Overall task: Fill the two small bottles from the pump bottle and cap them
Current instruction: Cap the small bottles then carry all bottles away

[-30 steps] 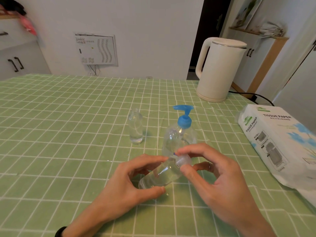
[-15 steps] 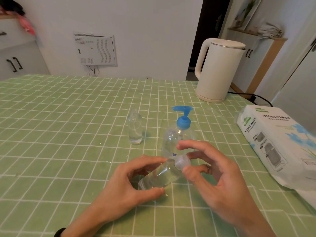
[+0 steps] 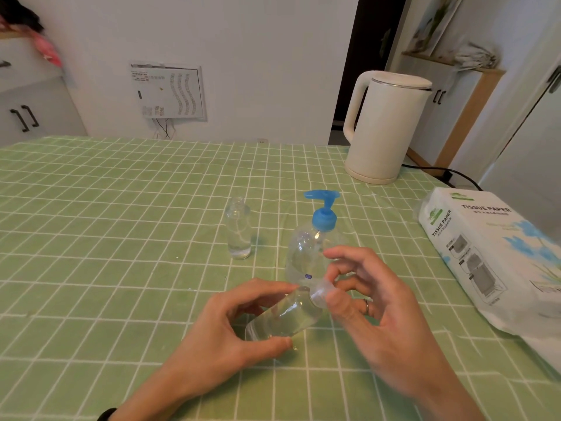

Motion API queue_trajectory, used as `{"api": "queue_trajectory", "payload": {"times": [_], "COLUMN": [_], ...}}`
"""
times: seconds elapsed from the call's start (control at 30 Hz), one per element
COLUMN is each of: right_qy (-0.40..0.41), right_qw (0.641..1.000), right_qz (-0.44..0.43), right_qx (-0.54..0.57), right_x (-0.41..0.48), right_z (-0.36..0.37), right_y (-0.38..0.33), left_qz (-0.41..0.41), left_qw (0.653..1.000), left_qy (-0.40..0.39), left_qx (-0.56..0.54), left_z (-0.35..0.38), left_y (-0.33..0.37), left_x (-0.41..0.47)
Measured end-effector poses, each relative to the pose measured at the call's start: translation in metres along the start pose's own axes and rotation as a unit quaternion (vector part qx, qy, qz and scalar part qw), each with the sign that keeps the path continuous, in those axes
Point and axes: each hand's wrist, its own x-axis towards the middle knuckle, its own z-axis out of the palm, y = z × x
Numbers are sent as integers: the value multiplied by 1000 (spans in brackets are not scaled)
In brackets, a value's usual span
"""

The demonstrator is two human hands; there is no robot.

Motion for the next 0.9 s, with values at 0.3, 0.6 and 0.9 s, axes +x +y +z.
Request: {"api": "queue_trajectory", "payload": {"times": [0.3, 0.6, 0.9], "right_qy": [-5, -18, -37], "right_qw": [1000, 1000, 999], "right_qz": [-1, 13, 4], "right_qx": [-20, -12, -35], "right_x": [1, 1, 0], "right_z": [1, -2, -5], "right_y": [2, 4, 4], "left_qz": [2, -2, -5], "left_qw": [1000, 1000, 1000], "left_qy": [-2, -2, -6], "left_qx": [6, 10, -1], "left_z": [-1, -1, 0], "left_y": [0, 0, 0], "left_x": [0, 0, 0]}}
